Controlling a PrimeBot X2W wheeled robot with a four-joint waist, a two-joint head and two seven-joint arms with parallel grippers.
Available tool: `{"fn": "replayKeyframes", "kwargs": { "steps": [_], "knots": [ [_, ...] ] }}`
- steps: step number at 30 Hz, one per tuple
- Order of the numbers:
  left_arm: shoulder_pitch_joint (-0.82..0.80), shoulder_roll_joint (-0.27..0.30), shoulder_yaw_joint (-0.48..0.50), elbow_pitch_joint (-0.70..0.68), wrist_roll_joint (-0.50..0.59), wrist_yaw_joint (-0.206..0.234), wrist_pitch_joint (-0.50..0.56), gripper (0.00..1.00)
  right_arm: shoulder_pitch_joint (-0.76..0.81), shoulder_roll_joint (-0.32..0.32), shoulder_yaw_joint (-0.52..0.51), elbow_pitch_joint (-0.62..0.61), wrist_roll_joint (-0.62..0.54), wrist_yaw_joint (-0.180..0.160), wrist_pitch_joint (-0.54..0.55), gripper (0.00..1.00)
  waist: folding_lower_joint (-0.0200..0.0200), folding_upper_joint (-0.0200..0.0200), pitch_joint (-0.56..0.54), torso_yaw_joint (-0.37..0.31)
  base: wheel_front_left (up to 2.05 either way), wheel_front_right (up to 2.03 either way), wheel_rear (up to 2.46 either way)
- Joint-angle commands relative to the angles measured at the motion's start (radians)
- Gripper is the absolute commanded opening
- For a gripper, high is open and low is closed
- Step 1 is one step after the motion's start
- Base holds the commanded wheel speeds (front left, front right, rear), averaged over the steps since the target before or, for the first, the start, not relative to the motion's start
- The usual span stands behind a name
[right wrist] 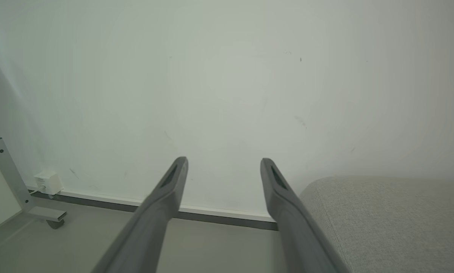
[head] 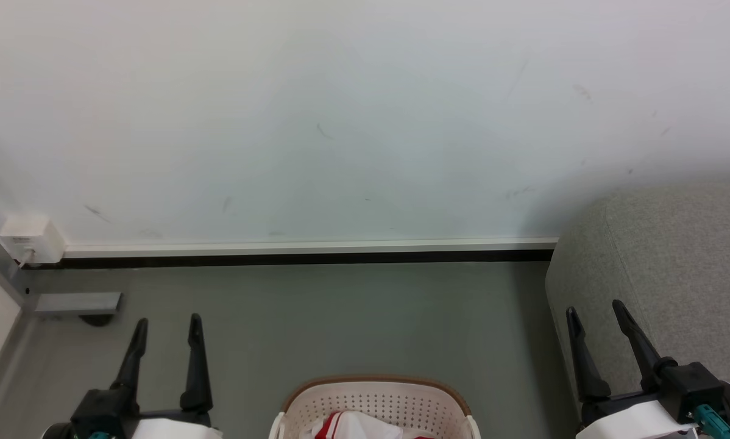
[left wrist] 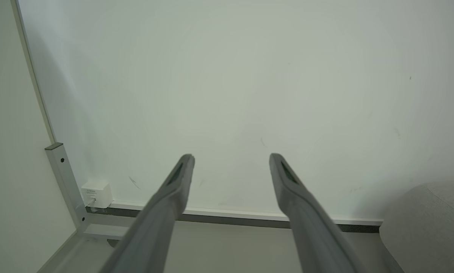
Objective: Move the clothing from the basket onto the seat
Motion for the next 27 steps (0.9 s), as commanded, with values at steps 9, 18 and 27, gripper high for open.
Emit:
{"fn": "replayKeyframes", "kwargs": {
  "steps": [9, 18, 27],
  "knots": [
    [0.009, 0.006, 0.000, 0.002, -0.012, 0.004, -0.001, 1.00, -0.015, 0.002, 0.002, 0.006, 0.016, -0.002, -0.003, 1.00, 0.0000, -0.0001, 0.003, -0.001, 0.00, 0.00, 0.00],
    [0.013, 0.006, 0.000, -0.004, -0.025, 0.005, -0.001, 1.00, -0.017, 0.001, 0.005, 0.012, 0.023, -0.002, -0.003, 1.00, 0.0000, -0.0001, 0.007, -0.012, 0.00, 0.00, 0.00],
    [-0.003, 0.006, -0.008, 0.010, -0.033, -0.001, -0.001, 1.00, -0.024, 0.001, 0.007, 0.007, 0.045, -0.002, -0.003, 1.00, 0.0000, -0.0001, 0.036, -0.041, 0.00, 0.00, 0.00]
  ]
}}
